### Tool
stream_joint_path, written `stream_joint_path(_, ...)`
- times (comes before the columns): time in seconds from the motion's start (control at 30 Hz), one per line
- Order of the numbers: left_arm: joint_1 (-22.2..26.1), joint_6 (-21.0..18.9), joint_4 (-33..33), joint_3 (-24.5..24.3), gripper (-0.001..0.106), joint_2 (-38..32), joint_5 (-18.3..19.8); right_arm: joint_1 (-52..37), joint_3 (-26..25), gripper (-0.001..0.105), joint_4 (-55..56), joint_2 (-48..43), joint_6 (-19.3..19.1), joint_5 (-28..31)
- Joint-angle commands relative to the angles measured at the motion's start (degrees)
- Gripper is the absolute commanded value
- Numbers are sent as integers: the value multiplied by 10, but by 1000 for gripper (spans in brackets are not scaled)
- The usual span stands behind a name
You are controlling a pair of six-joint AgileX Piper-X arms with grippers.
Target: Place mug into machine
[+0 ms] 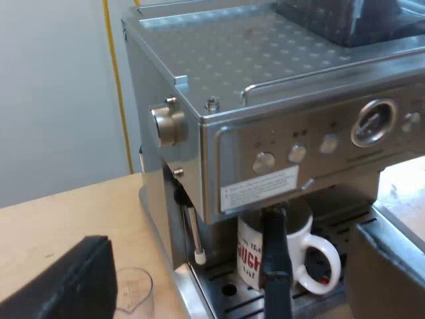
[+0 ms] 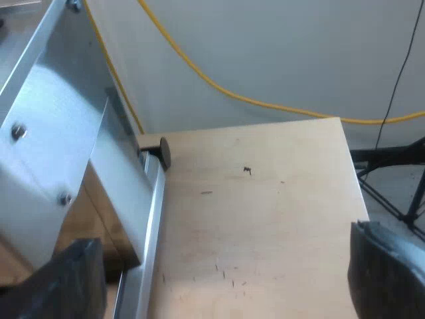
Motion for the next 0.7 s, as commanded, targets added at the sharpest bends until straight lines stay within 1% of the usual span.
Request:
stream_joint_path(0.03,-1,-5,16,-5,72,-27,-1,-2,-5,81,20,-27,-21,-6)
stream_joint_path(0.17,-1,-5,38,-5,72,-64,-1,-2,2,81,29,-62,-21,-7)
stream_joint_path(0.47,-1,-5,100,-5,72,-146,-1,-2,59,81,36,-185,-21,-7)
stream_joint_path(0.6,-1,23,131,-5,72,-184,-1,-2,81,81,43,-241,-21,-7)
stream_joint_path(0.7,-1,25,150,-5,72,-208,-1,-2,86,81,63,-278,-21,-7)
